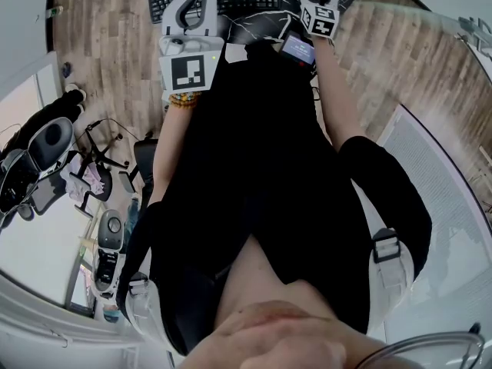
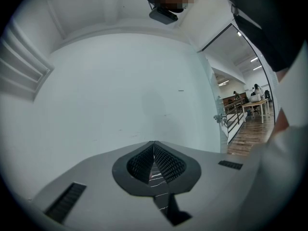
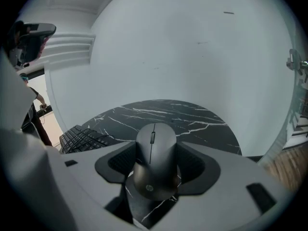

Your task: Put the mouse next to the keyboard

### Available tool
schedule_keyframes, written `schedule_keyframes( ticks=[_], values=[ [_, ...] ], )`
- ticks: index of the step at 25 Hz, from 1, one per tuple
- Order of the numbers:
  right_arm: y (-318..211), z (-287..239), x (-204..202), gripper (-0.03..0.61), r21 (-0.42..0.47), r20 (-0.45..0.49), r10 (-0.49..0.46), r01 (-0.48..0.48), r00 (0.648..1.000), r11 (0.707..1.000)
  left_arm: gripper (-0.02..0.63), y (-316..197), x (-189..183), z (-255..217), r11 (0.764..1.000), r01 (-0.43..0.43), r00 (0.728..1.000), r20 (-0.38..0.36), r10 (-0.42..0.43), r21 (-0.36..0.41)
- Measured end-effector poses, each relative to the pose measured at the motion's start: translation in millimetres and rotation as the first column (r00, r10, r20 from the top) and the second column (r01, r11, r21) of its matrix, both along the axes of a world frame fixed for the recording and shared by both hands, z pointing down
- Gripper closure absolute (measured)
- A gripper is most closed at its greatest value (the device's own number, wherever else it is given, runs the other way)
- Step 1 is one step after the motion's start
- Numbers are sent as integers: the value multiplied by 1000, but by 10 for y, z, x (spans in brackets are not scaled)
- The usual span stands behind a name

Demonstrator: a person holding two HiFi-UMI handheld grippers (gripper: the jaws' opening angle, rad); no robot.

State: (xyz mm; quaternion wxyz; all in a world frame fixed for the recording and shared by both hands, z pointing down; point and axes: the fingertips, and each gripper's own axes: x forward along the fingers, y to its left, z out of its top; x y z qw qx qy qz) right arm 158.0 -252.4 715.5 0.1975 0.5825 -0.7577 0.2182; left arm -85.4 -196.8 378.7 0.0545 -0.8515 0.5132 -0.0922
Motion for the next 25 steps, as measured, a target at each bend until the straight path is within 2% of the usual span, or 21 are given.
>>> schedule_keyframes(
  ticks=[5, 17, 25],
  values=[
    [37, 246, 15, 299, -84, -2, 8, -9, 1000, 996, 600, -21, -29, 75, 1000, 11, 1000, -4, -11, -13],
    [31, 394, -15, 301, -153, -34, 0, -5, 999, 988, 600, -29, -126, 110, 999, 33, 999, 3, -33, -23],
    [83, 578, -15, 299, -235, -20, 8, -13, 1000, 972, 600, -26, -151, 116, 998, 48, 999, -3, -49, -28]
  ],
)
